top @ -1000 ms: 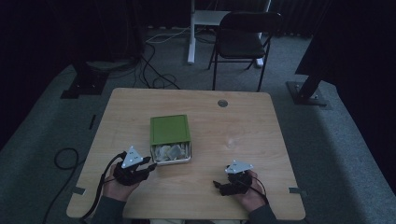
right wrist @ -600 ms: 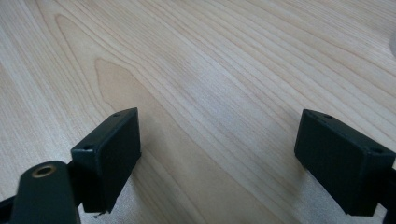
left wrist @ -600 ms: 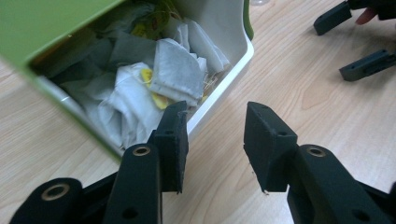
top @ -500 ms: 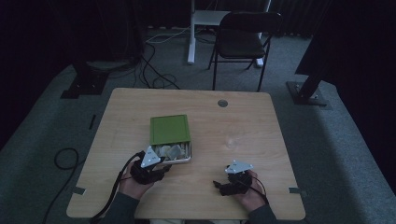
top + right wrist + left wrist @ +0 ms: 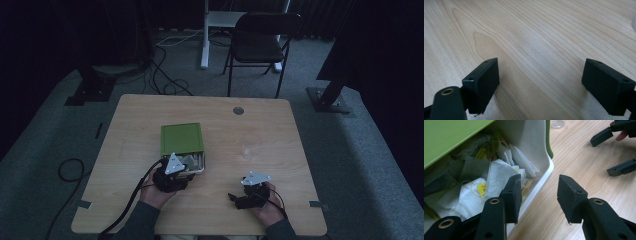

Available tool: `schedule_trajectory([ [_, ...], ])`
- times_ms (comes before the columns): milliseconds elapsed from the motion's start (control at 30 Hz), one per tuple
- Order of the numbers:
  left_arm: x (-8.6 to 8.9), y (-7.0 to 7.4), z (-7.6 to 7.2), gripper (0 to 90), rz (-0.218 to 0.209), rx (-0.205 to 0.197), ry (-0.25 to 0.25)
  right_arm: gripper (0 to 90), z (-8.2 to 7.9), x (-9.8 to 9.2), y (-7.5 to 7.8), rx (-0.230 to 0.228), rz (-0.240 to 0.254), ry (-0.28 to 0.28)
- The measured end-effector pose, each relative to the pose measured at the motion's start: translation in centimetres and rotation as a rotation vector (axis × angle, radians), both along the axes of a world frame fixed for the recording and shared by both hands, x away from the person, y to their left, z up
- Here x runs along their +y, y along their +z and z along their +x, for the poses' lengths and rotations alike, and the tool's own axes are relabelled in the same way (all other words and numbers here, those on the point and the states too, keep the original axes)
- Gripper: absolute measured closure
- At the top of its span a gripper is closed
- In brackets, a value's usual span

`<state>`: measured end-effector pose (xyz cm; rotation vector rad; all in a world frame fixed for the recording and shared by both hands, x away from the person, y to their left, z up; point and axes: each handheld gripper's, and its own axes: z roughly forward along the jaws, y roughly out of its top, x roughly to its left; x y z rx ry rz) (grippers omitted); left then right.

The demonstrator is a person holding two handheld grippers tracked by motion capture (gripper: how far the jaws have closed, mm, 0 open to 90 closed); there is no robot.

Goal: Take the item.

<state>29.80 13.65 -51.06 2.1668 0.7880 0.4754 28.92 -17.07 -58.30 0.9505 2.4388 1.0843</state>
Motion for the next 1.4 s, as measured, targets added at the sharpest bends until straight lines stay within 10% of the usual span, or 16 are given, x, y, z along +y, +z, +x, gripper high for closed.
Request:
schedule_trajectory([
  [1400, -1.3, 0.3, -2.3, 55.8, -0.006, 0.026, -0.058, 14.0, 0.1, 0.0, 0.0, 0.000, -0.002, 0.001],
])
